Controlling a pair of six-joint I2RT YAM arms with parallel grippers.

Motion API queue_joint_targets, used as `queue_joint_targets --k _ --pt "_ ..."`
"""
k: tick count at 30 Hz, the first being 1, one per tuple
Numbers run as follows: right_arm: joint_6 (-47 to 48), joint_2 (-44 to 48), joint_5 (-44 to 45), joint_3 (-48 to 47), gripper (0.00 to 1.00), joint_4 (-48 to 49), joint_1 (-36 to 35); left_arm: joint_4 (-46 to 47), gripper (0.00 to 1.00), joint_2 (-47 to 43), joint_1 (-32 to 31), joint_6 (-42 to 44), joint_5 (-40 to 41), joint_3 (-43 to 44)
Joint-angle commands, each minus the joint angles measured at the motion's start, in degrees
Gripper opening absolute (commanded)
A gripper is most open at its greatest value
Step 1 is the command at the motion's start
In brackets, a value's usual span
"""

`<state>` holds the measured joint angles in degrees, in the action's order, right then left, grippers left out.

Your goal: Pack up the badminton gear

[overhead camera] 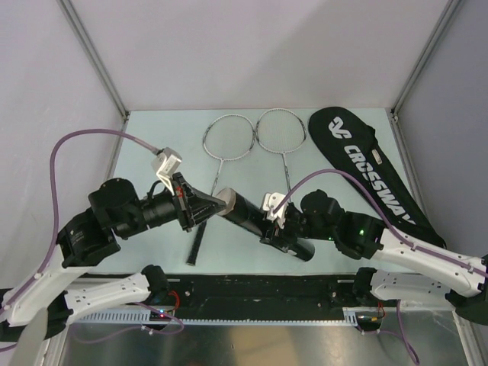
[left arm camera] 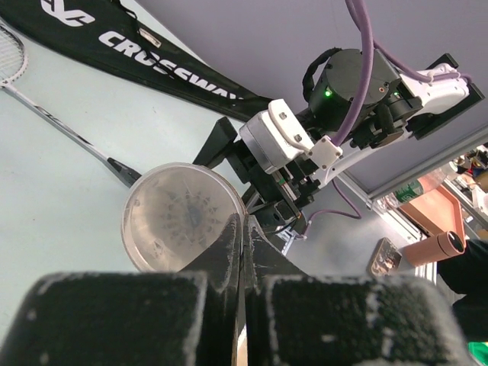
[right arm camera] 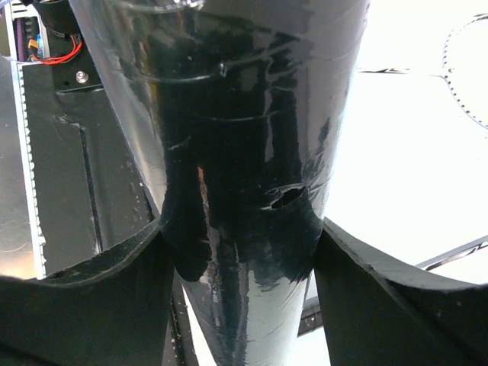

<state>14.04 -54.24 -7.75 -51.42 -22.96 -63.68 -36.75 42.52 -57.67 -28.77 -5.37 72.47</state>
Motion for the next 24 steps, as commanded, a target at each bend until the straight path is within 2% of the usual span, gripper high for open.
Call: queue_joint_targets --k 1,24 --pt "1.9 1.7 1.1 -0.6 0.24 5.2 -0.5 0.6 0.0 0.6 0.3 -1.0 -1.9 1.2" --pt "3.3 3.7 1.0 0.9 0.23 6.0 -0.8 0.6 0.0 2.6 0.2 -2.0 -5.5 -0.2"
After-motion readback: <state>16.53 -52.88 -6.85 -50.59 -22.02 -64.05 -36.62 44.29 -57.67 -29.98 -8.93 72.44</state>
